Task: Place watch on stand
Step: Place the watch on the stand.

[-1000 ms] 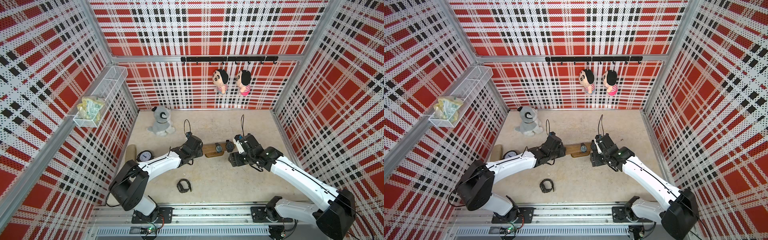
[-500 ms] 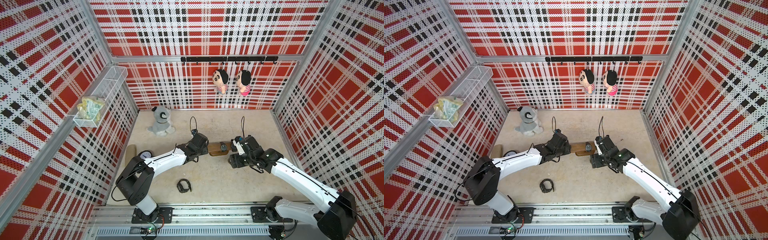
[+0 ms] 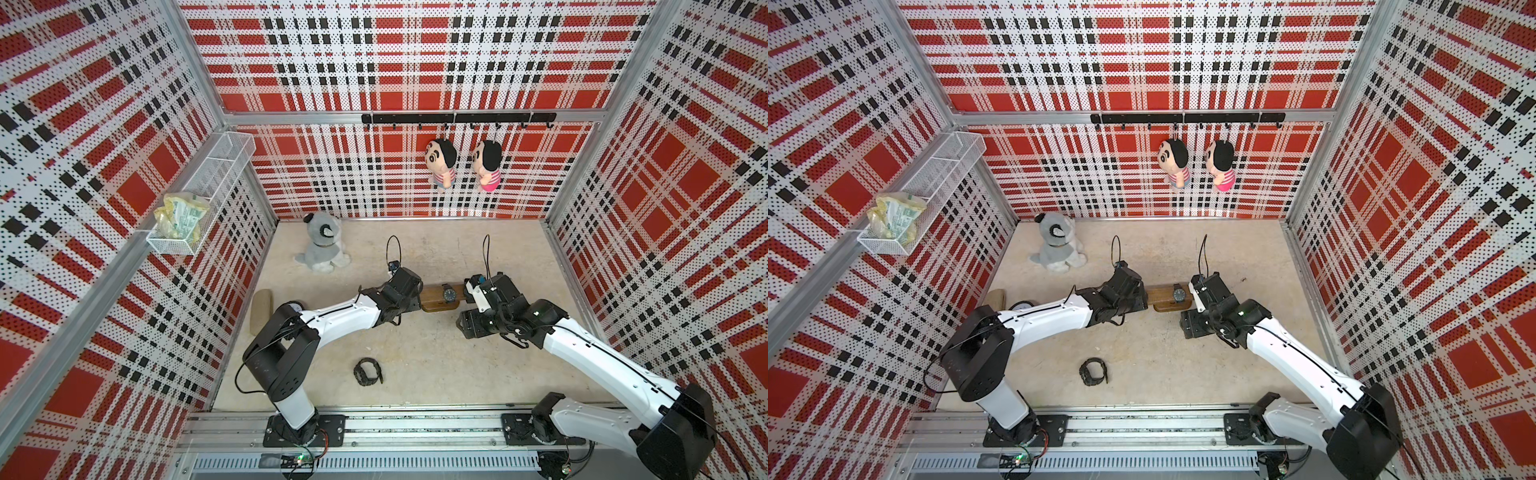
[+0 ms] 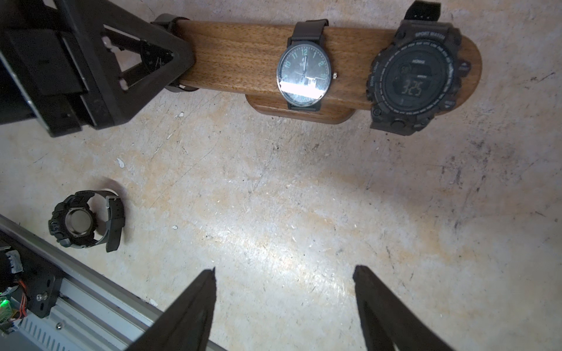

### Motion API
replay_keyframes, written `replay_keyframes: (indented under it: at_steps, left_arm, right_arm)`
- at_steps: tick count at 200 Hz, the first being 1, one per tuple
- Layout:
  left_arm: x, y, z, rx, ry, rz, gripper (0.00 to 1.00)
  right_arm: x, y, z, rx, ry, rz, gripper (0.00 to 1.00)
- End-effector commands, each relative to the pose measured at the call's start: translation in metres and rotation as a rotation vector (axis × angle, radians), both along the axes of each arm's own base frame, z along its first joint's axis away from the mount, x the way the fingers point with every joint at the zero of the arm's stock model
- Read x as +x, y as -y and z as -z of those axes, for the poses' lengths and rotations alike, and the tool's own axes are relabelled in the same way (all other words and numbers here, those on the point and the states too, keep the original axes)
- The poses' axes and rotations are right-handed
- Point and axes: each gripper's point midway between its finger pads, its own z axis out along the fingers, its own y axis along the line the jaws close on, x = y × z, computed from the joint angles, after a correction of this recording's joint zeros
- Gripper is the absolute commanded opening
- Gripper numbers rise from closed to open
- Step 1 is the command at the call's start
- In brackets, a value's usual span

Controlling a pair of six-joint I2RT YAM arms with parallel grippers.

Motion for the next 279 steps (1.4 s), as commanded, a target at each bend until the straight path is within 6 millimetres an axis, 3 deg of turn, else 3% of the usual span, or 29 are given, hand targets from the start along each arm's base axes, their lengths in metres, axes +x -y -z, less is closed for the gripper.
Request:
replay_keyframes:
  at_steps: [1, 118, 186, 211, 279]
  left_arm:
    - [0.005, 0.006, -0.009, 0.002, 0.024, 0.006, 0.68]
    - [0.001, -0.007, -0.053, 0.002, 0.128, -0.030, 1.00]
    - [-0.016, -0.040, -0.062, 0.031, 0.157, -0.090, 0.98]
    - [-0.027, -0.059, -0.059, 0.050, 0.157, -0.128, 0.98]
    - [-0.056, -0.109, -0.070, 0.026, 0.188, -0.245, 0.98]
  right_arm:
    - [0.001, 0.000, -0.004, 0.020, 0.011, 0.007, 0.75]
    - [0.001, -0.001, -0.008, 0.023, 0.009, 0.005, 0.75]
    - [-0.001, -0.011, -0.016, 0.079, -0.004, -0.012, 0.74]
    - [-0.006, -0.027, -0.016, 0.131, -0.023, -0.039, 0.73]
    - [-0.036, -0.102, -0.007, 0.183, -0.073, -0.166, 0.71]
